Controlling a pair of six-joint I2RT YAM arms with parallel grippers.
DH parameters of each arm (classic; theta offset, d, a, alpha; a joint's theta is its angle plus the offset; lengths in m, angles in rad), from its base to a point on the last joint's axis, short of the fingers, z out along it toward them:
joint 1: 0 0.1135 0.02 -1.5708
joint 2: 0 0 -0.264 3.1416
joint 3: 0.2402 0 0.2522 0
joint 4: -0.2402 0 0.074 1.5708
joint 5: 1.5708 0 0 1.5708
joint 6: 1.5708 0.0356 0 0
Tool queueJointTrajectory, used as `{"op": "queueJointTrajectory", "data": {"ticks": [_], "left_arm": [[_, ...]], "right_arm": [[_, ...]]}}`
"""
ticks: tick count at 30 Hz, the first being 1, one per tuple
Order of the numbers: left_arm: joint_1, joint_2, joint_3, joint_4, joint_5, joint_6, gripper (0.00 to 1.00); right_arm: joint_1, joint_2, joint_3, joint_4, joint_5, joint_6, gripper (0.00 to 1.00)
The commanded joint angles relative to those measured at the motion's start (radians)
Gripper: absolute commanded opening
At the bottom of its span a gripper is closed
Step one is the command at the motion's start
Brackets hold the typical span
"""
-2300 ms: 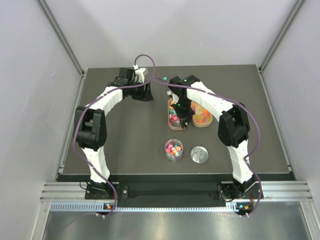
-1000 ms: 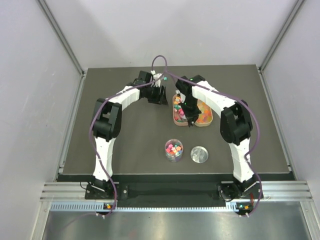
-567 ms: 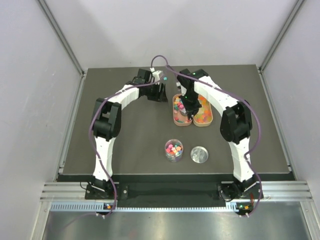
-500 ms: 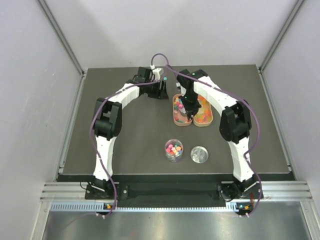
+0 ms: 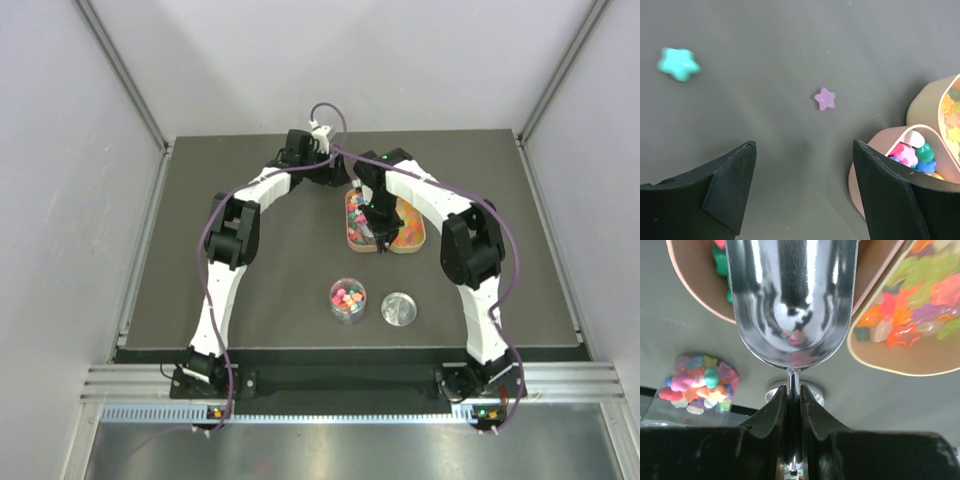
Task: Pack the candies
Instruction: Scoop the fake candies from the storage box.
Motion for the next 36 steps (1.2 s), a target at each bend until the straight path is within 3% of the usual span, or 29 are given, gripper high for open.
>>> {"op": "queueJointTrajectory", "data": {"ticks": [1, 20, 36], "left_arm": [[-0.041, 0.016, 0.037, 0.097, 0.068, -0.016, 0.82], [-0.062, -0.163, -0.253, 0.110, 0.149, -0.068, 0.77], [-0.070, -0.191, -0.279, 0.110, 0.145, -0.060, 0.76]], "right_arm": [[0.015, -0.089, -0.045, -0.098, -0.056, -0.006, 0.00], [0.014, 0.059, 0.105, -0.095, -0.110, 0.022, 0.00], [0.012, 0.173, 0.157, -0.075, -0.116, 0.030, 0.00]]}}
